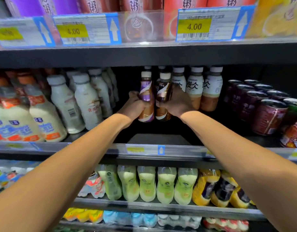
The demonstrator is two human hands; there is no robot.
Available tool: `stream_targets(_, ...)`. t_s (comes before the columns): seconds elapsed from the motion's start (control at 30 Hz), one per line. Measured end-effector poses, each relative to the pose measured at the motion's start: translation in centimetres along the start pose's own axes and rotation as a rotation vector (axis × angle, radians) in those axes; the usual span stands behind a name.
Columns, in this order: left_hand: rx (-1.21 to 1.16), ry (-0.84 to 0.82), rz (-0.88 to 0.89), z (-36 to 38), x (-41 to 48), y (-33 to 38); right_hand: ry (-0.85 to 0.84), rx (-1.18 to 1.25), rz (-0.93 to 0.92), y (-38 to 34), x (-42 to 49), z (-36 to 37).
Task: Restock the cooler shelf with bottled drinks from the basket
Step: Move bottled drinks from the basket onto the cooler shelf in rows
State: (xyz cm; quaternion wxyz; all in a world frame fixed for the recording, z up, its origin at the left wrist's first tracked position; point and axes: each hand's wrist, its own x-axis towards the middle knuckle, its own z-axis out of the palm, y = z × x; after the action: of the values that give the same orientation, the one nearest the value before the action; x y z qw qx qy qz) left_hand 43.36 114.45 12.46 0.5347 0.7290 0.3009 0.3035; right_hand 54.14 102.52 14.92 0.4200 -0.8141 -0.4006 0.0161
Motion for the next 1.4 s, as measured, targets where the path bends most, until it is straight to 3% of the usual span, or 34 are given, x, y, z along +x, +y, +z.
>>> stream_targets(0.4,0.162,-0.063,0.092,-0.5,3.7,-0.5,0.234,-0.321,-0.057,0.7,2.1,2.8)
stream_targets(0.73,0.116,-0.062,0.065,0.3,7.4,-2.1,0.186,-0.563,-0.146,1.2,4.0,3.7)
stream_targets(1.1,0.110,-0.062,0.027,0.8,9.1,-2.4,0.249,-0.566,-0.259,2.0,5.5,4.6)
stream_targets(1.4,0.049,-0.078,0.036,0.4,9.0,-2.5,0.236,-0.556,-0.205,1.4,5.8,4.9)
